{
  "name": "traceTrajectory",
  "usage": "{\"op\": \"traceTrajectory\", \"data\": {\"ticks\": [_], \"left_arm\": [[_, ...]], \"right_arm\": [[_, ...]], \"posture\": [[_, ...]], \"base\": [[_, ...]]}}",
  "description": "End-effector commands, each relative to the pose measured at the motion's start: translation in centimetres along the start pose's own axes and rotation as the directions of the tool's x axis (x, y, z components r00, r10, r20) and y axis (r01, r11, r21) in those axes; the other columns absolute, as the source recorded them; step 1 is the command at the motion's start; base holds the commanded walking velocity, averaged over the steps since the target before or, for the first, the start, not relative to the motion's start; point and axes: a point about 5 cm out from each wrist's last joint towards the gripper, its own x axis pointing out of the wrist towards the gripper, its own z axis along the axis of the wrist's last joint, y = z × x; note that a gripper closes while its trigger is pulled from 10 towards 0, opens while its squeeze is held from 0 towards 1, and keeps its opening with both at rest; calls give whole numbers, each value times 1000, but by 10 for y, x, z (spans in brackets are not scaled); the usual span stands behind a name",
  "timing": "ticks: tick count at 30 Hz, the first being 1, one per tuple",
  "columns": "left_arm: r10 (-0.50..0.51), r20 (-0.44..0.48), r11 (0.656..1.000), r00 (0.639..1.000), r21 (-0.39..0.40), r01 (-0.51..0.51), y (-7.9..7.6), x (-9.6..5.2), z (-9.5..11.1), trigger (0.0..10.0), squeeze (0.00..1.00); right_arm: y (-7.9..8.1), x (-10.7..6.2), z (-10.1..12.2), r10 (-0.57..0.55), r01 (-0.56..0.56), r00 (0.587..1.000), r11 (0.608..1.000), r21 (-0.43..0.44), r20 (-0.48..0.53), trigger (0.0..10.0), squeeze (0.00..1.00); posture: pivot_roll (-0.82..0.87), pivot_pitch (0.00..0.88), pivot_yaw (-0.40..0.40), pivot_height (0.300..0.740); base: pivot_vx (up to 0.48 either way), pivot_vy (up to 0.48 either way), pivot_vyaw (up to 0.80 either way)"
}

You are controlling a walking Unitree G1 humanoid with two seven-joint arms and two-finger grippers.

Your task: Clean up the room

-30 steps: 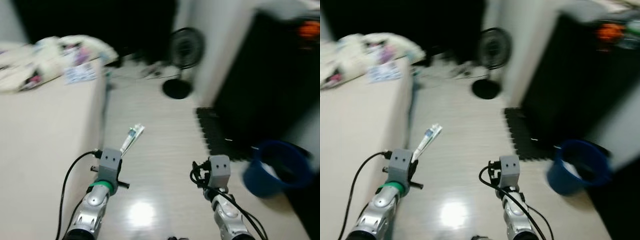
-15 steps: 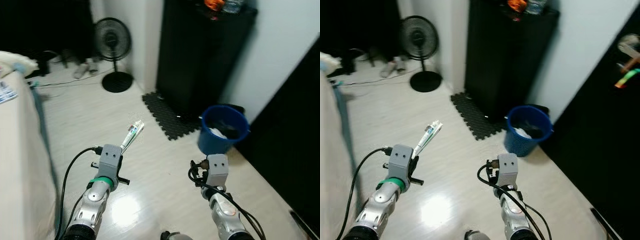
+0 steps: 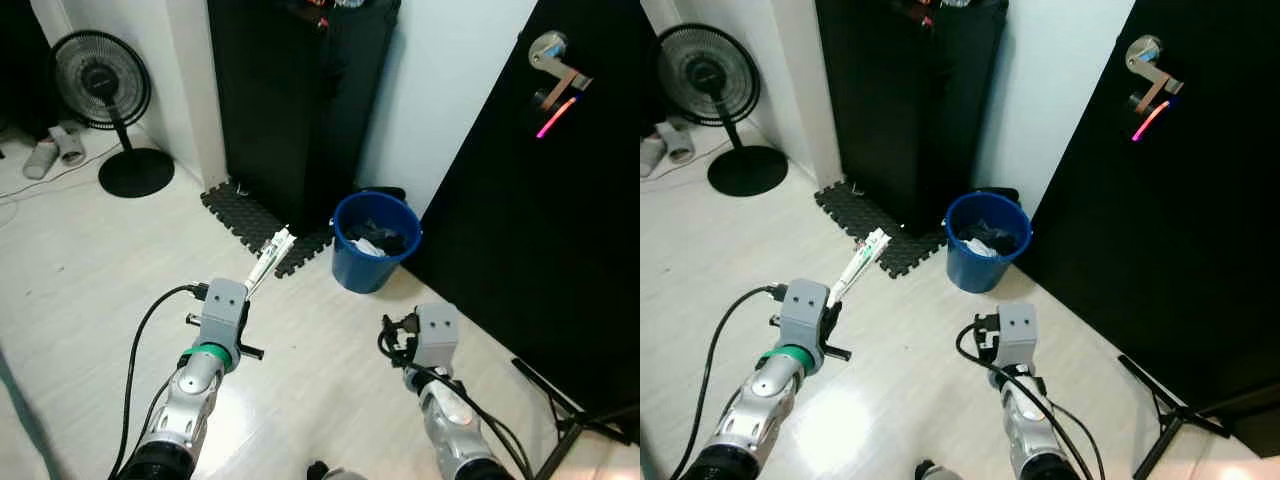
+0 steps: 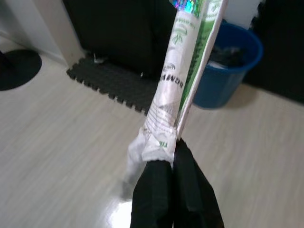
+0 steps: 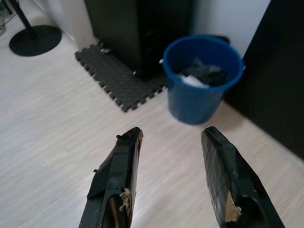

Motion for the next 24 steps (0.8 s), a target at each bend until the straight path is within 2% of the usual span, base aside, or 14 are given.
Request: {"op": "traceTrajectory", "data": {"ticks": [1,11,13,15,24], "left_arm": [[-9,-26,1000,1000,-12,8,-4,-1,-6,10000,0],[5,-14,1000,1000,7,-5,-3,-1,-5,10000,0],[17,-4,999,1000,28,-17,-2,-2,-4,10000,0],[52,2,996,999,77,-52,2,-1,-4,10000,0],[63,15,994,998,88,-65,4,0,-2,10000,0]], "right_arm": [[-4,-4,-7,-16,16,1000,1000,8,-27,10000,0],[-5,-3,-6,-18,18,999,1000,11,-27,10000,0],[-5,-3,-4,-15,15,1000,1000,16,-13,10000,0],[-3,0,4,2,-3,999,1000,16,33,10000,0],[2,6,16,35,-37,995,999,22,93,10000,0]], "posture": [[36,41,30,740],[36,35,28,740],[36,33,29,740],[35,31,29,740],[35,28,28,740]], "base": [[0,0,-781],[0,0,-777],[345,0,-769],[465,0,0],[465,0,0]]}}
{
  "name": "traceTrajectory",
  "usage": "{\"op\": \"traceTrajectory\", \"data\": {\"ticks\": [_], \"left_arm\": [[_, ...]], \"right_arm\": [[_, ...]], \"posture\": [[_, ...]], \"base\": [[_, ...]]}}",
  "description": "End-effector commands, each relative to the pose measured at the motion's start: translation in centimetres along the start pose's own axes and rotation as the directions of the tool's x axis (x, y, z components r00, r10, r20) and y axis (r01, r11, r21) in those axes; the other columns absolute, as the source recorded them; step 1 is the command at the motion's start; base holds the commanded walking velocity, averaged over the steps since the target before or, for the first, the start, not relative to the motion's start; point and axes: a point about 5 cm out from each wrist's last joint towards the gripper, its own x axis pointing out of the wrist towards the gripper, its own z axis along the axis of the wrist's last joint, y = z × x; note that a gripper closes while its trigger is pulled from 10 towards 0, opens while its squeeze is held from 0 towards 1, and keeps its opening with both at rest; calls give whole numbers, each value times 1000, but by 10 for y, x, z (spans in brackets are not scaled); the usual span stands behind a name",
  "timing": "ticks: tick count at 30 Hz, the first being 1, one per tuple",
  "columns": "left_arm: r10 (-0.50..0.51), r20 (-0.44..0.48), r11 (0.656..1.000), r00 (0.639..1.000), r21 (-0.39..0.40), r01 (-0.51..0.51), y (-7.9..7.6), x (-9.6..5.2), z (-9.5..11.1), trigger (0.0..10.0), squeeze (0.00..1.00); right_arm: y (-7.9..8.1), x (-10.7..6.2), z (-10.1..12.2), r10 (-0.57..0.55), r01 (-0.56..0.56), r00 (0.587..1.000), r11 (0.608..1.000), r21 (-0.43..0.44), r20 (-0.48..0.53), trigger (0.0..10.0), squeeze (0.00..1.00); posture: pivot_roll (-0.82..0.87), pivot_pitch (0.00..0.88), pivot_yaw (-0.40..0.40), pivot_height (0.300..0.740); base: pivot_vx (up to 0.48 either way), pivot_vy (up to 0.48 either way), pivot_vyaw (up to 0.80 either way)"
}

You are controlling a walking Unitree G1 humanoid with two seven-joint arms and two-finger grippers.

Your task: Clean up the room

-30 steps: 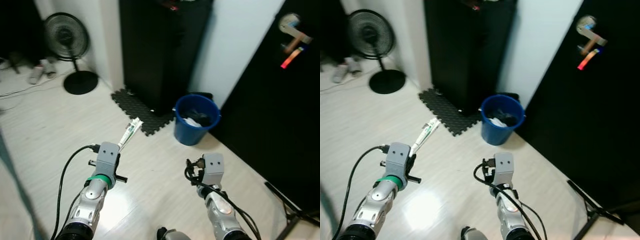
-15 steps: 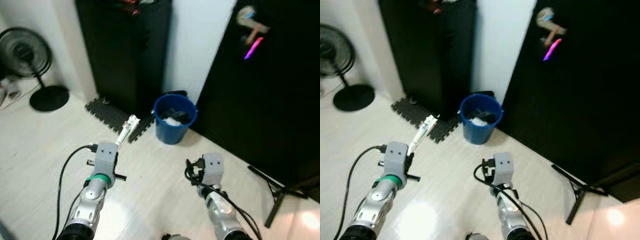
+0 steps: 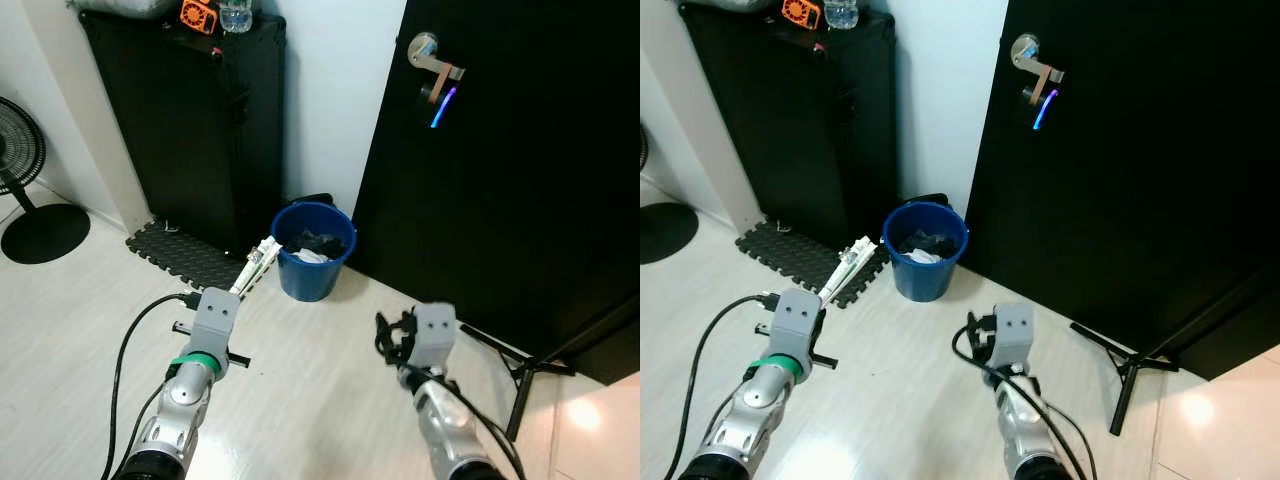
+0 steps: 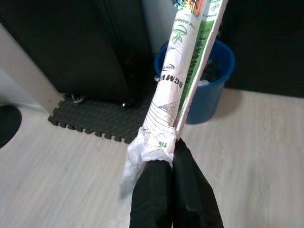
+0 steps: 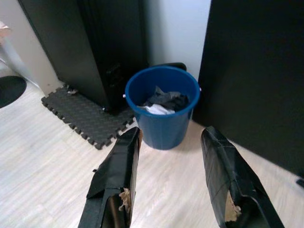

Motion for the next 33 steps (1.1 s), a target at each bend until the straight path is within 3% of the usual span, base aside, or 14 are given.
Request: {"op": "traceTrajectory", "data": {"ticks": [1,13,33], "left_arm": [[7,-10,1000,1000,17,-7,3,-3,-5,10000,0],[13,2,1000,1000,19,-13,2,-3,-4,10000,0],[13,0,1000,1000,16,-13,1,-3,-5,10000,0]], "right_arm": [[3,1,1,13,-14,1000,1000,9,7,10000,0],[0,0,-2,-1,1,1000,1000,3,-14,10000,0],[-9,-1,-3,-43,42,999,999,-11,-34,10000,0]], "posture": [[38,27,27,740],[38,35,27,740],[37,43,25,740]], "base": [[465,0,0],[463,0,-79],[456,0,-788]]}}
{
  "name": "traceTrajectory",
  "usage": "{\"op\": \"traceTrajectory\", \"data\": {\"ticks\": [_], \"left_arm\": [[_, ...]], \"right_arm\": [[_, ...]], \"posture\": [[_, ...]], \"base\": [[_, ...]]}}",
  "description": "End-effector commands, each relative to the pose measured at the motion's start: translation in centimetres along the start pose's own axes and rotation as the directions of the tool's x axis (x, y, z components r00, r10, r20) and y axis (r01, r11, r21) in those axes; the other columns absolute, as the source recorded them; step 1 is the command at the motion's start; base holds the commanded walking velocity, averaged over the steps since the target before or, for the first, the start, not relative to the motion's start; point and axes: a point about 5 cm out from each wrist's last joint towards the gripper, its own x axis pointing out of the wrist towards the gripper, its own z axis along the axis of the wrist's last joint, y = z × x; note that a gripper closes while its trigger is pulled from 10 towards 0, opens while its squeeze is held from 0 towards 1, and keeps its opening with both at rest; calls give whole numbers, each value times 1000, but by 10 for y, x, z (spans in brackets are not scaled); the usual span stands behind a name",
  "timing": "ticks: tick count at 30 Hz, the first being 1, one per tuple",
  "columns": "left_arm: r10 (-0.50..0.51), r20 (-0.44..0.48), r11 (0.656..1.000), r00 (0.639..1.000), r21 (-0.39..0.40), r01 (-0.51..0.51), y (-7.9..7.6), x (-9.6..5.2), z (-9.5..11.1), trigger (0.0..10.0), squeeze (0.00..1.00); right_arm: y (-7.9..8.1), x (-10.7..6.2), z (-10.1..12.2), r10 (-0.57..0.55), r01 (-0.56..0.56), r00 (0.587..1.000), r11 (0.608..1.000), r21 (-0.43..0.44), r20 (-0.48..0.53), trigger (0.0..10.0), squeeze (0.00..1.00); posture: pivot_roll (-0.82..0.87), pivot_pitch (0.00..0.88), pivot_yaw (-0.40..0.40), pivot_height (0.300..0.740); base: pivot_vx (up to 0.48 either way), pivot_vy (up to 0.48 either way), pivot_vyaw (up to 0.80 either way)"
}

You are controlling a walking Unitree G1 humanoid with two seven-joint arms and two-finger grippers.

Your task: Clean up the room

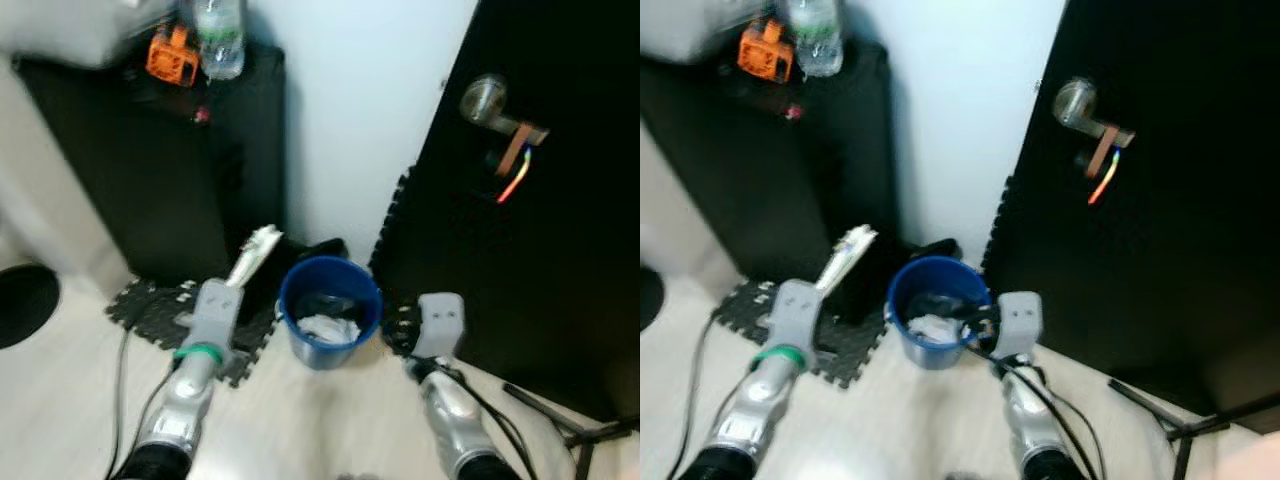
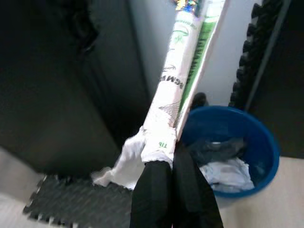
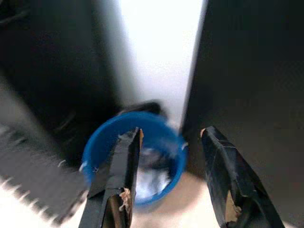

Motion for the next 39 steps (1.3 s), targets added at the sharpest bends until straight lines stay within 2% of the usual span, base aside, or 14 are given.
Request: {"op": "traceTrajectory", "data": {"ticks": [1,7,11,16,19,20,21,23,25,35,39], "left_arm": [[15,-54,1000,998,18,-14,7,-6,-14,10000,0],[13,-54,1000,998,19,-12,8,-6,-15,10000,0],[12,-55,1000,998,19,-11,8,-6,-14,10000,0],[-20,-57,1000,998,10,20,7,-7,-15,10000,0],[-59,-59,998,997,5,59,4,-8,-16,10000,0],[-116,-58,993,992,16,117,0,-11,-18,10000,0],[-116,-58,993,992,16,117,0,-11,-18,10000,0],[-218,-64,975,974,37,220,-8,-15,-19,10000,0],[-261,-66,964,963,42,264,-10,-16,-19,10000,0],[-240,-43,970,970,36,242,-4,-12,-11,10000,0],[-261,-47,965,964,12,262,0,-1,-3,10000,0]], "right_arm": [[8,-5,-10,11,-10,999,1000,15,-40,10000,0],[4,-5,-10,-19,19,999,1000,-3,-44,10000,0],[3,-5,-10,-31,30,999,999,-15,-44,10000,0],[2,-5,-10,-36,35,998,999,-24,-43,10000,0],[2,-5,-10,-37,36,998,999,-27,-43,10000,0],[2,-5,-10,-38,37,998,999,-29,-43,10000,0],[2,-5,-10,-38,37,998,999,-29,-43,10000,0],[2,-6,-10,-40,39,998,999,-32,-44,10000,0],[2,-6,-11,-40,39,998,999,-37,-45,10000,0],[-5,-1,-4,-50,49,998,998,-39,-35,10000,0],[-12,14,14,-59,59,998,994,-92,-1,10000,0]], "posture": [[37,43,25,740],[37,46,27,740],[37,47,27,740],[40,50,27,740],[38,52,29,740],[39,55,29,740],[39,55,29,740],[41,63,29,740],[43,68,29,740],[57,106,29,740],[48,164,25,740]], "base": [[454,0,-788],[451,0,-738],[379,0,0],[0,0,0],[0,0,0],[0,0,0],[0,0,0],[0,0,0],[0,0,0],[0,0,0],[0,0,0]]}}
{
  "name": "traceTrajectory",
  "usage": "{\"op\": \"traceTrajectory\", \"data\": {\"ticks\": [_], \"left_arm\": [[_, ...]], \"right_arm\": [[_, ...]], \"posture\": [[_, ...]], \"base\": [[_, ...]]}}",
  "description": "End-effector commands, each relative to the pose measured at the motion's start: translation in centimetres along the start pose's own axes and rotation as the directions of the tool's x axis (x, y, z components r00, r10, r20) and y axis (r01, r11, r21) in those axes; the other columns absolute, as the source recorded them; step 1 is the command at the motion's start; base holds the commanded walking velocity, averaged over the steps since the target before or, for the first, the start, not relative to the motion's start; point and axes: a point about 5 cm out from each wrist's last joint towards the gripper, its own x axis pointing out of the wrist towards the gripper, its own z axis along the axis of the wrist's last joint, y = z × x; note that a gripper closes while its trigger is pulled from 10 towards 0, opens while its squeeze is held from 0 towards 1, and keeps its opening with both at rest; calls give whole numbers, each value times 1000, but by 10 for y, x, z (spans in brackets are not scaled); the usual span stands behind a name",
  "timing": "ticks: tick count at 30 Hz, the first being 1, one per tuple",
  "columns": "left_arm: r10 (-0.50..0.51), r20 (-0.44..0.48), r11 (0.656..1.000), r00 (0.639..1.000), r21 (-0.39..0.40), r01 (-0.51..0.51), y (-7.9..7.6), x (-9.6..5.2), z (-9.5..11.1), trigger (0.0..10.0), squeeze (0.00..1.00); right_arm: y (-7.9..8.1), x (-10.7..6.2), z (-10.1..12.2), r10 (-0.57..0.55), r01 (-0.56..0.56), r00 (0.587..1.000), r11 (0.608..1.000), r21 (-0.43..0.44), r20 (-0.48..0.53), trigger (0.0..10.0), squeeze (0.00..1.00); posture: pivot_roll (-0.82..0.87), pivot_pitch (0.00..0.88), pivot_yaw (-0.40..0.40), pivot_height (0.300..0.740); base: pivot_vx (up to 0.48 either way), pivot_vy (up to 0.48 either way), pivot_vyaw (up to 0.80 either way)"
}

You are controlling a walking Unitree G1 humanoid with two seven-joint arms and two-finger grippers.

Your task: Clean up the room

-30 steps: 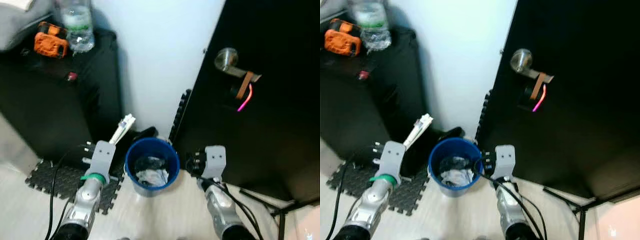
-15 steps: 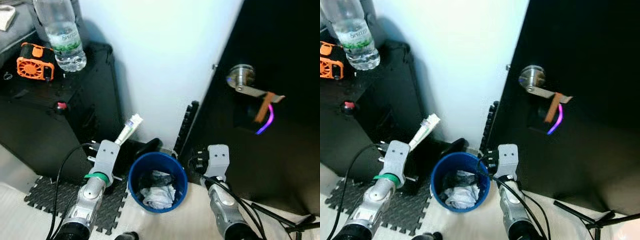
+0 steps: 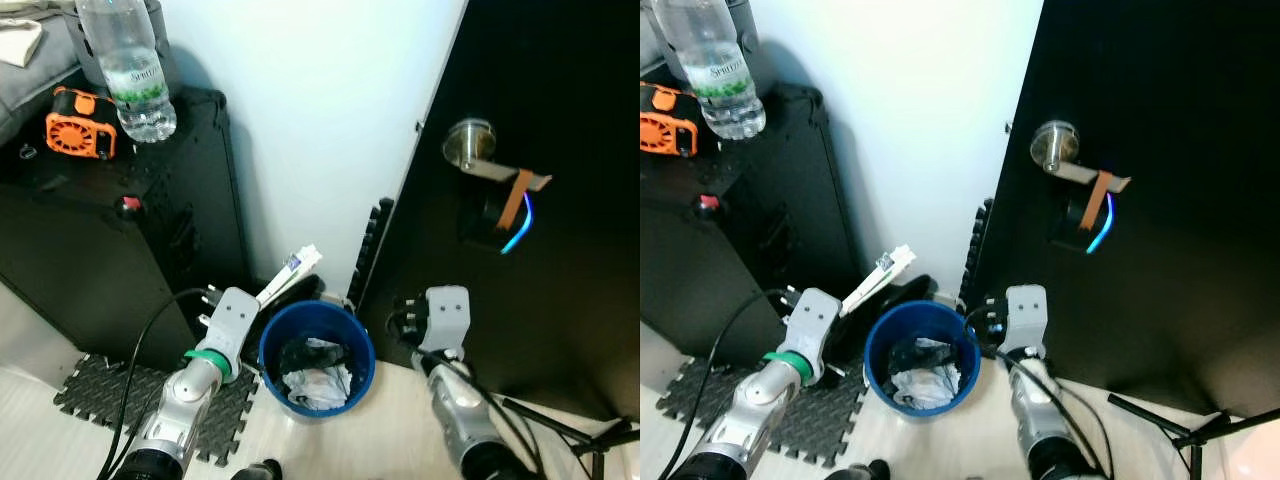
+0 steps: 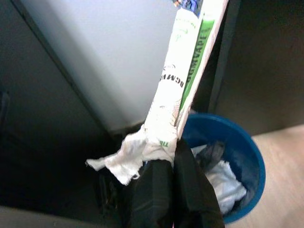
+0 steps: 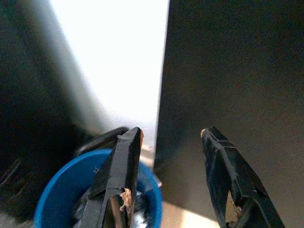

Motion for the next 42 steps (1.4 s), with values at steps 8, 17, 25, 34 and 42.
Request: {"op": "traceTrajectory", "data": {"ticks": [8,17,25,34,42], "left_arm": [[-62,-52,995,997,-75,58,7,18,7,10000,0],[-185,-83,981,979,-76,179,-9,44,29,10000,0],[-276,-94,961,956,-57,272,-21,57,48,10000,16],[-300,-80,954,951,-5,300,-24,64,63,10000,1000],[-278,-52,960,959,18,280,-17,61,59,10000,0]], "right_arm": [[-21,0,13,-61,62,996,998,-19,68,10000,0],[-58,-22,21,-170,178,975,983,-51,145,10000,0],[-72,-34,40,-228,243,947,969,-43,227,10000,0],[-70,-45,42,-239,253,944,967,-35,227,10000,0],[-62,-42,42,-222,232,953,973,-22,207,10000,0]], "posture": [[-38,219,31,740],[-150,290,60,740],[-196,325,76,740],[-208,348,79,740],[-174,338,69,740]], "base": [[0,0,0],[0,0,0],[0,0,0],[0,0,0],[0,0,0]]}}
